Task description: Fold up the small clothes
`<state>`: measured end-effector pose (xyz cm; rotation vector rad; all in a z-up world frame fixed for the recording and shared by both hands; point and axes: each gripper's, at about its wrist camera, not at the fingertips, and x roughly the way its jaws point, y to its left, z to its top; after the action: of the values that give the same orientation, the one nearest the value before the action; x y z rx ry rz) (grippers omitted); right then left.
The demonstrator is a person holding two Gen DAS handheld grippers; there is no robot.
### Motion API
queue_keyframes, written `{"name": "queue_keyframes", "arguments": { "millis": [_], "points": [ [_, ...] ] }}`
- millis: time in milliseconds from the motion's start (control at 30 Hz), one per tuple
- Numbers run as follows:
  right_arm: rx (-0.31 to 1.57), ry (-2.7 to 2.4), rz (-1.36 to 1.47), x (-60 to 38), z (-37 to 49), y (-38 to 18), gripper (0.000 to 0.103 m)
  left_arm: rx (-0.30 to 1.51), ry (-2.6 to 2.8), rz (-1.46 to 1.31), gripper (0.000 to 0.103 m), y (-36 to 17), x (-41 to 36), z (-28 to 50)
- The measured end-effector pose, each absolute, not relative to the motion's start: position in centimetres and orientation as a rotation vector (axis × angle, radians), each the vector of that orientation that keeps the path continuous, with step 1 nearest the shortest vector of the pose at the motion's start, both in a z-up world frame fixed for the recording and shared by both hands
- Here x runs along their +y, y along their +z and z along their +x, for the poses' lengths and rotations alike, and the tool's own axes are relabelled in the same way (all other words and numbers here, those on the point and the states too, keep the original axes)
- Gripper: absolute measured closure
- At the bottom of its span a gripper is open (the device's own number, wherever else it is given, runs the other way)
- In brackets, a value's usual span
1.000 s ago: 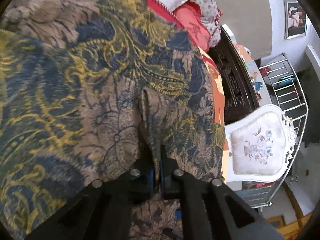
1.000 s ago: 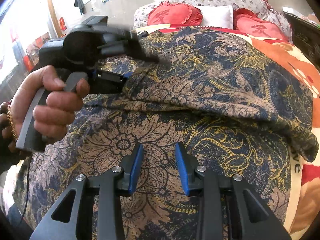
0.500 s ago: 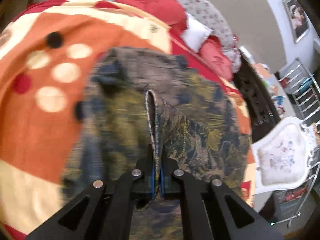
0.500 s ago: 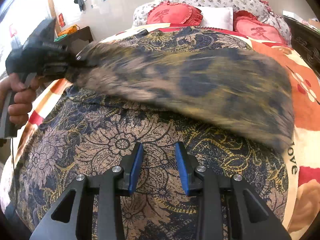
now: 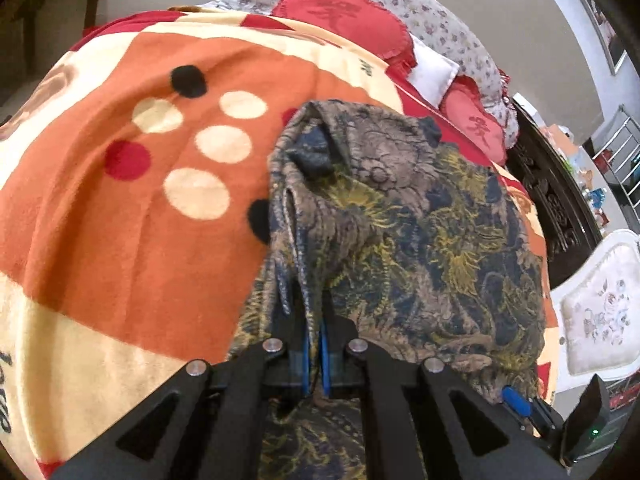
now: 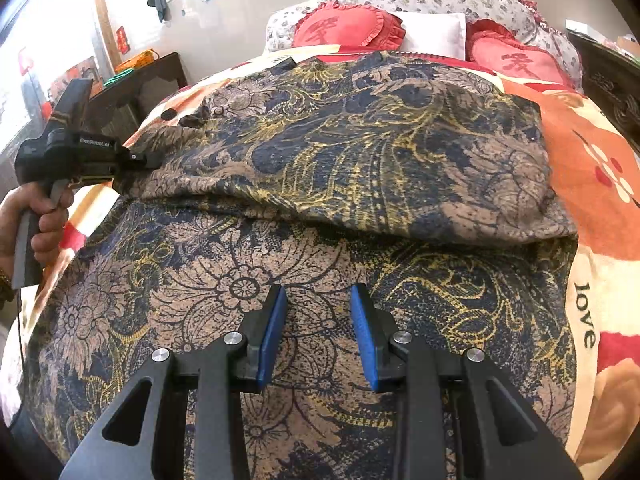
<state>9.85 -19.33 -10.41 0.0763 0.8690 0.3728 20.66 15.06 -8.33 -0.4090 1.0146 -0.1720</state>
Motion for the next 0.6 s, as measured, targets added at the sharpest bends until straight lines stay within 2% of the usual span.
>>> {"name": "queue_keyframes", "arguments": {
  "millis": [133,167,200,233,267,300,333,400,467,500,533,600],
  "points": [
    [0.877,0.381,0.081,-19.5,10.0,-10.4,0.058,1.005,-0.154,-0.396,0.093,-8.4,15.0,20.6],
    [0.879,0.392,0.088,-19.4,10.1,-10.4,0.057,1.003,-0.153,-0.405,0.088,-8.3,15.1,20.5],
    [0.881,0.412,0.089,-19.3,10.1,-10.4,0.05,0.991,-0.141,-0.406,0.079,-7.9,15.1,20.3],
    [0.885,0.44,0.092,-19.2,10.2,-10.4,0.036,0.971,-0.124,-0.393,0.07,-7.4,15.0,20.1],
    [0.891,0.486,0.093,-19.0,10.2,-10.3,0.028,0.93,-0.085,-0.365,0.049,-6.6,14.9,19.6],
    [0.894,0.512,0.084,-18.6,10.2,-10.3,0.014,0.844,-0.025,-0.327,0.037,-5.2,14.8,18.7],
    [0.903,0.53,0.061,-18.1,10.1,-10.2,0.007,0.785,-0.006,-0.314,0.035,-4.3,14.7,18.1],
    [0.939,0.515,-0.012,-17.0,9.9,-9.8,0.007,0.662,0.005,-0.279,0.032,-2.2,14.1,16.8],
    [0.95,0.47,-0.015,-17.0,9.9,-8.8,0.032,0.642,-0.032,-0.244,0.031,-1.1,12.7,16.7],
    [0.927,0.477,0.05,-17.8,9.9,-7.6,0.054,0.673,-0.082,-0.236,0.032,-1.4,12.0,17.1],
    [0.877,0.48,0.109,-18.6,10.0,-6.1,0.055,0.713,-0.106,-0.216,0.032,-1.8,11.3,17.8],
    [0.777,0.394,0.143,-20.2,10.3,-3.8,0.055,0.796,-0.087,-0.141,0.041,-3.6,10.1,19.2]
  ]
}}
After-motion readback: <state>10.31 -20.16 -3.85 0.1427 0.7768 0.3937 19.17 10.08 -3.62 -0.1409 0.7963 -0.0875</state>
